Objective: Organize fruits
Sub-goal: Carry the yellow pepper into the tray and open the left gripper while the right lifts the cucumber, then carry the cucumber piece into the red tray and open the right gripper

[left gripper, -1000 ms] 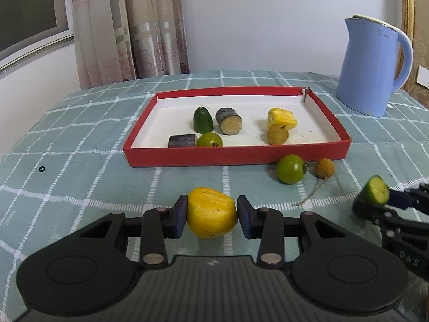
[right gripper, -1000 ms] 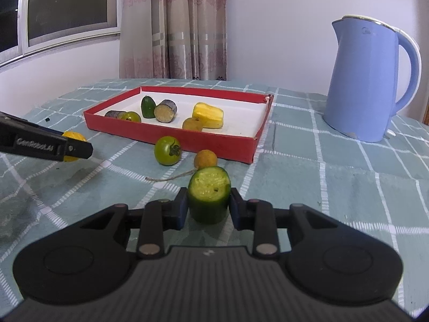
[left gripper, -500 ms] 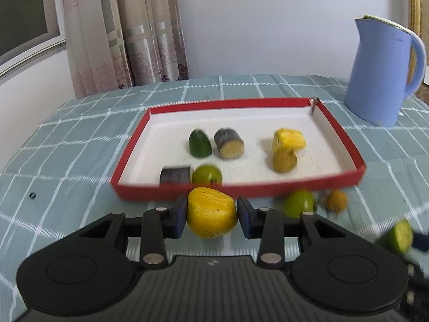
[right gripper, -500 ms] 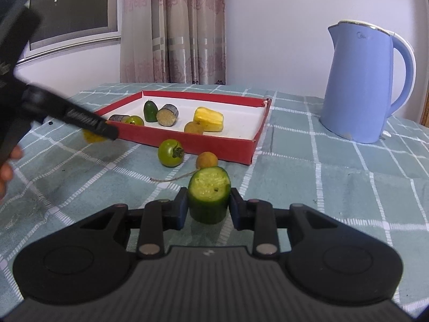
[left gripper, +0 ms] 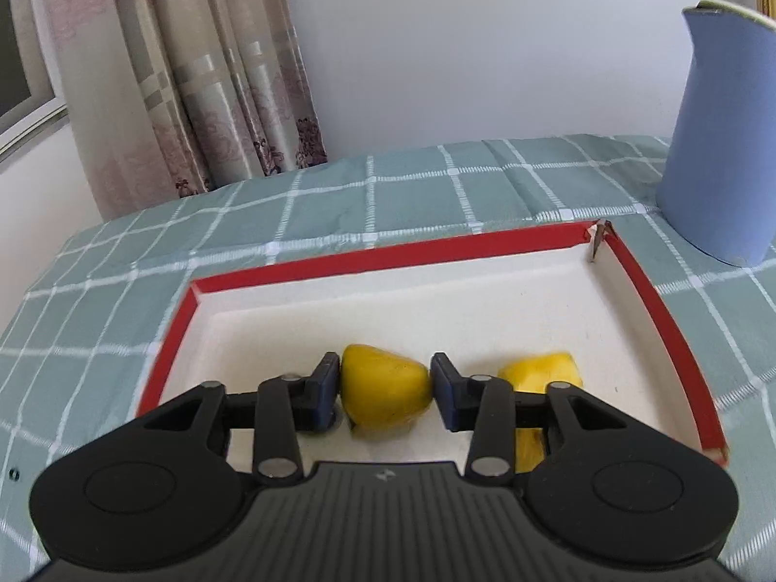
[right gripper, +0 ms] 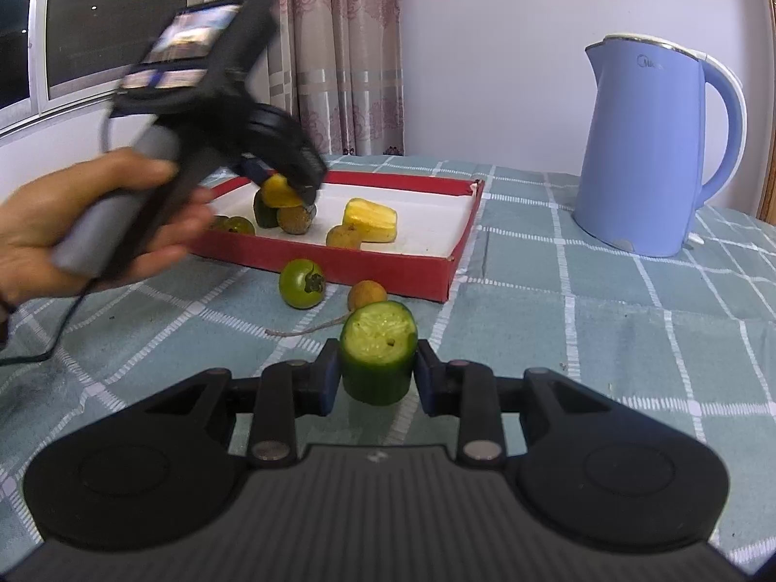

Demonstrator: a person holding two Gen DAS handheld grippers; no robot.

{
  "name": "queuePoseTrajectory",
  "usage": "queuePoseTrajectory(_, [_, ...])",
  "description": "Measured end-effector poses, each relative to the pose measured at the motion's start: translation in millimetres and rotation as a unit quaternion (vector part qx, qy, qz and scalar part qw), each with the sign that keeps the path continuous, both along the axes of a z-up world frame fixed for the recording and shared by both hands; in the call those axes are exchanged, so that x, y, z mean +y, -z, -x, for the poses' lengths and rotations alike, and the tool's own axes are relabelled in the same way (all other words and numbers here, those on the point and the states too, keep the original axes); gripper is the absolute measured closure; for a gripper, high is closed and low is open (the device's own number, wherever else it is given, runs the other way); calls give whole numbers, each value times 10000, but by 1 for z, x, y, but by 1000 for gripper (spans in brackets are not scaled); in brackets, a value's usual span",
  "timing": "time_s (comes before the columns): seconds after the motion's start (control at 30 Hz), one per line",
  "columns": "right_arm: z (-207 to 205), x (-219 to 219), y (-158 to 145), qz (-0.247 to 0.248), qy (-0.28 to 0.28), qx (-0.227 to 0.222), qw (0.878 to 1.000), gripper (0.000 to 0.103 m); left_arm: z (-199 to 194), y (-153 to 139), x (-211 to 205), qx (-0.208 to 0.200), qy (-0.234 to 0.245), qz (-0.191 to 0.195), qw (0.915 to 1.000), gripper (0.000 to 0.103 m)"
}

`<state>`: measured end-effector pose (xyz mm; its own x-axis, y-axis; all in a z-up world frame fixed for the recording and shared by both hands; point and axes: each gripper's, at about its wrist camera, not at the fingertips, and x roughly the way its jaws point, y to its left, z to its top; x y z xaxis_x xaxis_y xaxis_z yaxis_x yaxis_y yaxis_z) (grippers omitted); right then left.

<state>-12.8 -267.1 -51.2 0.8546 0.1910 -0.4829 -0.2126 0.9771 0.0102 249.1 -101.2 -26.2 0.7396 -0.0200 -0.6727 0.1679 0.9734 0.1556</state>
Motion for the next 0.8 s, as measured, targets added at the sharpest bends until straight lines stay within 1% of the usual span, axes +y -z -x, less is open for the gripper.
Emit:
queuePoseTrajectory(0.03, [-1, 0, 0, -1, 1, 4, 10000, 73, -3, 1, -2, 30, -5, -36, 10000, 55])
queuePoseTrajectory(0.07, [-1, 0, -1, 3, 0, 3, 10000, 73, -6, 3, -5, 61, 6, -55, 10000, 48])
queuePoseTrajectory(0.1, [-2, 0, -2, 12, -1, -6, 10000, 73, -7, 3, -5, 76, 26, -50, 10000, 44])
queuePoseTrajectory(0.13, [-3, 1, -3, 21, -5, -15, 10000, 73, -7, 4, -6, 77, 57, -43, 9999, 33])
queuePoseTrajectory(0.17, [-4, 1, -4, 39, -15, -24, 10000, 73, -6, 5, -5, 67, 76, -29, 9999, 26])
queuePoseTrajectory(0.23, [-7, 2, -7, 68, -32, -53, 10000, 73, -2, 5, -1, -14, 95, 0, 10000, 25])
queuePoseTrajectory(0.33, [-12, 4, -13, 54, -66, -106, 9999, 73, 5, 1, 6, -117, -2, -54, 9999, 25])
queuePoseTrajectory(0.47, [-25, 6, -22, 65, -97, -193, 9997, 73, 23, -16, 29, -325, -118, 221, 9992, 24])
queuePoseTrajectory(0.5, [-30, 5, -24, 41, -96, -206, 9997, 73, 29, -21, 35, -400, -152, 275, 9987, 23])
queuePoseTrajectory(0.57, [-43, 3, -29, -45, -116, -210, 9997, 73, 39, -29, 47, -527, -182, 390, 9977, 13])
queuePoseTrajectory(0.63, [-58, 3, -34, -92, -129, -219, 9996, 73, 48, -36, 58, -629, -213, 444, 9968, 13])
queuePoseTrajectory(0.7, [-74, 5, -39, -90, -103, -224, 9997, 73, 52, -41, 64, -688, -185, 432, 9965, 13])
queuePoseTrajectory(0.8, [-96, 8, -44, -90, -54, -227, 9997, 73, 60, -47, 73, -771, -272, 320, 9961, 13])
